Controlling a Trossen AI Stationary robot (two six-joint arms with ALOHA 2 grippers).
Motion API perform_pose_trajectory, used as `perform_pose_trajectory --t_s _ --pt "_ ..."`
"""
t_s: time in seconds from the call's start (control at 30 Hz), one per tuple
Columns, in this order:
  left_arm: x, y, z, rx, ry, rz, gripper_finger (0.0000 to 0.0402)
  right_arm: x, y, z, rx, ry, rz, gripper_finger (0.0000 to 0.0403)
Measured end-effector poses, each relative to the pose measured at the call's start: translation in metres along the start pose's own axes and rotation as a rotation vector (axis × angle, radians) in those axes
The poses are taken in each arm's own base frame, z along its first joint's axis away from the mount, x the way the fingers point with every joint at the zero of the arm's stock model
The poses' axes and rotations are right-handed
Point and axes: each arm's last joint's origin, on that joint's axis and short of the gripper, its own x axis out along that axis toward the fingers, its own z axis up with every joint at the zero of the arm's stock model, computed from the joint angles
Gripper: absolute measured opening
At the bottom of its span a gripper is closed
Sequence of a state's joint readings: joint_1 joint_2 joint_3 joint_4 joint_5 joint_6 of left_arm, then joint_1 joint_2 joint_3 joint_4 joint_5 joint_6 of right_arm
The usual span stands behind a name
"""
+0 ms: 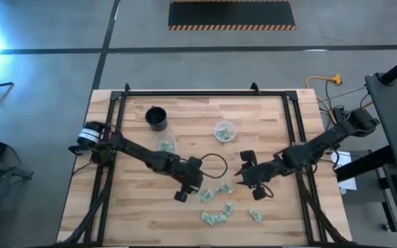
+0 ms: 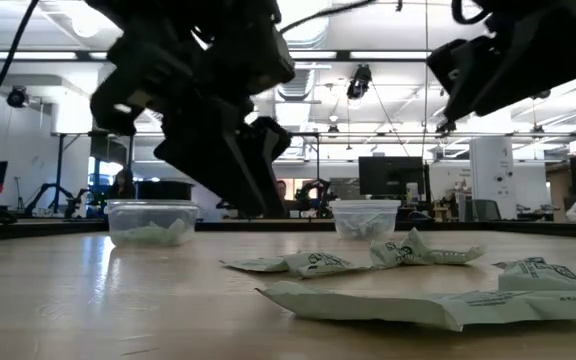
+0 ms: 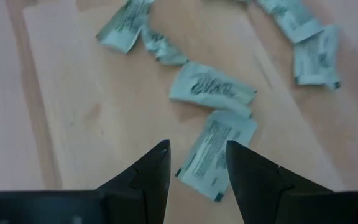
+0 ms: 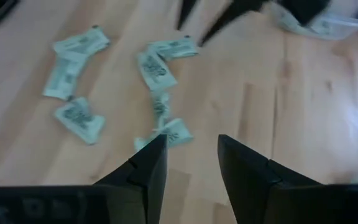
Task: Pick and place items into bin
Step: Put the stevia packet into the left transparent bin
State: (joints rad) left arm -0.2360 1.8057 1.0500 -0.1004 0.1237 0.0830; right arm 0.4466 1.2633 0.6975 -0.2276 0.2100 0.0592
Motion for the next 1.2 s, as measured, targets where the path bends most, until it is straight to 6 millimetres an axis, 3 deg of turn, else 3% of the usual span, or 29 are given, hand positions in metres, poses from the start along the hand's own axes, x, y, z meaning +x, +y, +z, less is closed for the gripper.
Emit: perform_pose_trajectory --t_s 0.17,0.6,0.93,1.2 --pt "0.002 0.001 -0.003 0.006 0.019 -0.005 0.0152 -0.003 0.011 -0.001 -0.009 -0.010 -0.011 0.0131" --pt "0.015 -0.001 -0.009 0.036 0.055 -0.009 0.0240 -0.004 0.014 -0.001 -0.021 -0.015 -0.034 0.0120" --pt "0.034 -0.004 -0.013 0.060 0.109 -0.015 0.0242 -0.003 0.014 -0.001 -0.018 -0.015 -0.034 0.0114" --pt "0.033 -0.005 -0.009 0.061 0.132 -0.008 0.0218 -0.003 0.014 -0.001 -0.018 -0.015 -0.034 0.0105"
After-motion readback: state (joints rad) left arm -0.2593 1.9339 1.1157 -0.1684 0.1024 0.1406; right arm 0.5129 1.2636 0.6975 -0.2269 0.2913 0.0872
